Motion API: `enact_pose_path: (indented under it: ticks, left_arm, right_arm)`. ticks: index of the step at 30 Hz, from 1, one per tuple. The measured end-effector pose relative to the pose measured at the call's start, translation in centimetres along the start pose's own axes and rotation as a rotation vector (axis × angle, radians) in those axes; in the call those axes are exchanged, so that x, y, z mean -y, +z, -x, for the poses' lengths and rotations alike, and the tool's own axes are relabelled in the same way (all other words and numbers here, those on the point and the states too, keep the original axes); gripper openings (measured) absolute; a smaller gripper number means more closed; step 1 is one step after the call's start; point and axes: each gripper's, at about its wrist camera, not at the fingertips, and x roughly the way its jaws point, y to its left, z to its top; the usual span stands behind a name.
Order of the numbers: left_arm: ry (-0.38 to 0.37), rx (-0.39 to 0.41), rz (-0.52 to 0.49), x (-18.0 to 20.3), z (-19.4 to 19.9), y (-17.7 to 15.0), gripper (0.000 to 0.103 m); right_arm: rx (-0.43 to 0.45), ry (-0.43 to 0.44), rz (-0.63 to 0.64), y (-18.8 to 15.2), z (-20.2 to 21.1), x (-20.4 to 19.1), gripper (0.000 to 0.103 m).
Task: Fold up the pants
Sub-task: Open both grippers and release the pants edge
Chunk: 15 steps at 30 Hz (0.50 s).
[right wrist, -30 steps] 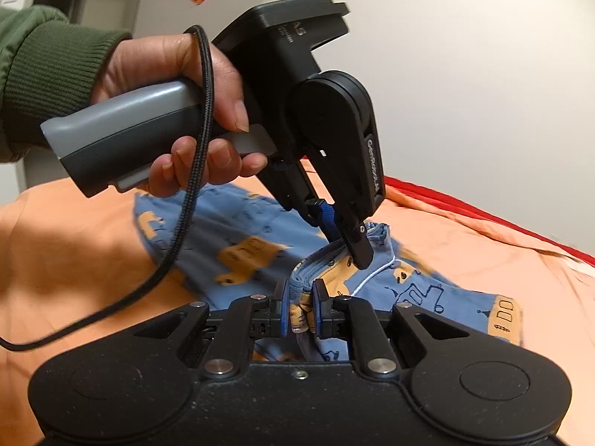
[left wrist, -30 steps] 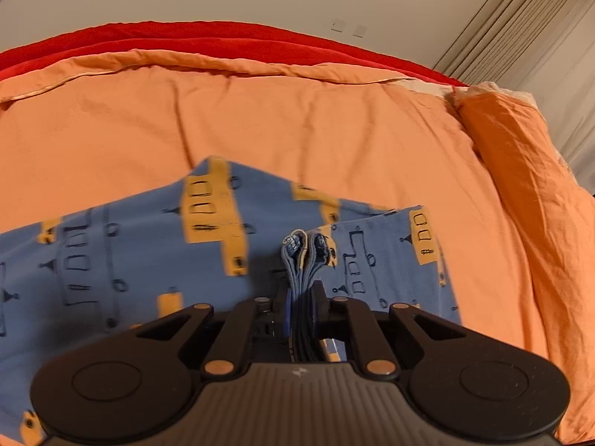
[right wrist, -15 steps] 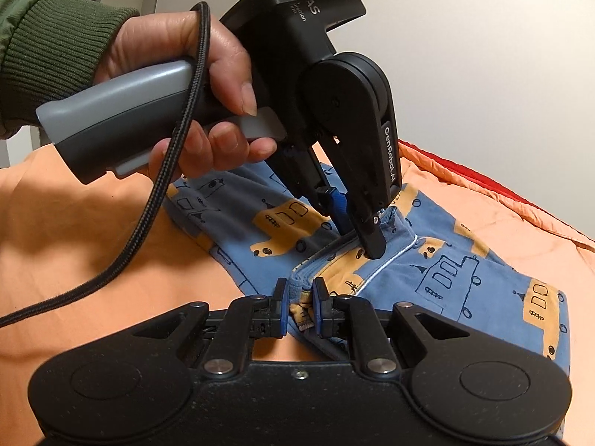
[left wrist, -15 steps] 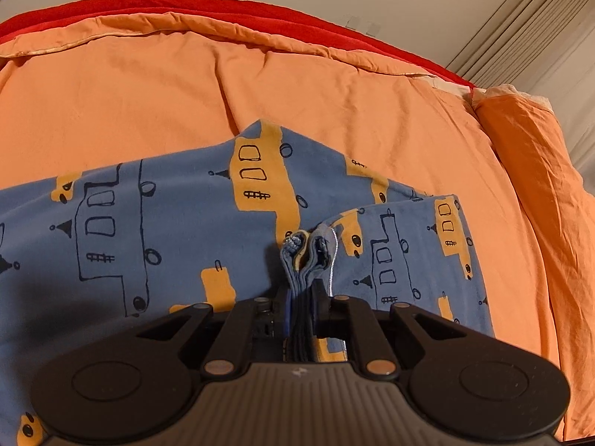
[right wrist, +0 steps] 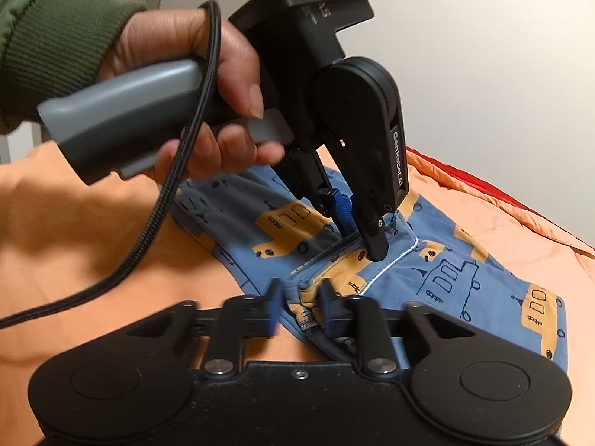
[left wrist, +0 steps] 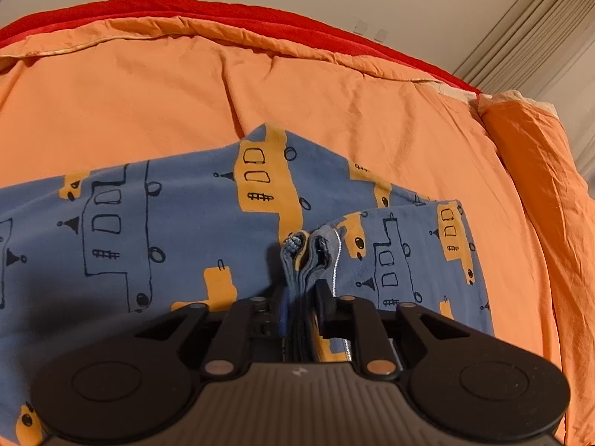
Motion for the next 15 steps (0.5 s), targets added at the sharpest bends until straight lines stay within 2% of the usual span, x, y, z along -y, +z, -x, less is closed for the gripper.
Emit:
enact_pose_path:
  ticks: [1, 2, 3, 5, 7, 8, 10, 11, 13, 15]
  left_arm:
    - [0.012, 0.017, 0.001, 0.0, 0.5, 0.0, 0.035]
    - [0.030, 0.047, -0.005, -0.1, 1.2, 0.0, 0.054]
    - [0.056, 0.088, -0.015, -0.2, 1.9, -0.1, 0.069]
    - [0.121, 0.184, -0.041, -0.1, 3.1, -0.6, 0.077]
    - [0.149, 0.265, -0.073, 0.8, 3.5, -1.2, 0.085]
    - [0.152, 0.305, -0.079, 1.4, 3.3, -1.6, 0.093]
    - [0.161, 0.382, -0.096, 3.3, 2.6, -2.5, 0.096]
    - [0.183, 0.414, -0.122, 4.3, 2.1, -2.9, 0.097]
    - [0.287, 0.432, -0.161, 6.0, 0.4, -3.1, 0.097]
    - [0.352, 0.412, -0.156, 6.2, -1.4, -3.2, 0.095]
  right_arm:
    - [0.016, -0.008, -0.008, 0.0, 0.7, 0.4, 0.068]
    - [0.043, -0.036, -0.020, -0.2, 1.7, 1.1, 0.081]
    - [0.074, -0.073, -0.028, -0.4, 2.9, 1.9, 0.086]
    - [0.121, -0.190, -0.017, -1.3, 5.0, 3.7, 0.102]
    - [0.126, -0.348, 0.034, -2.2, 5.9, 5.6, 0.102]
    - [0.100, -0.432, 0.063, -2.6, 5.6, 7.0, 0.102]
    - [0.060, -0.552, 0.047, -2.8, 4.6, 10.0, 0.102]
    - [0.072, -0.575, 0.012, -2.7, 4.2, 11.3, 0.102]
    - [0.106, -0.576, -0.038, -2.1, 3.1, 13.2, 0.102]
    - [0.103, -0.540, 0.017, -1.4, 0.9, 13.6, 0.102]
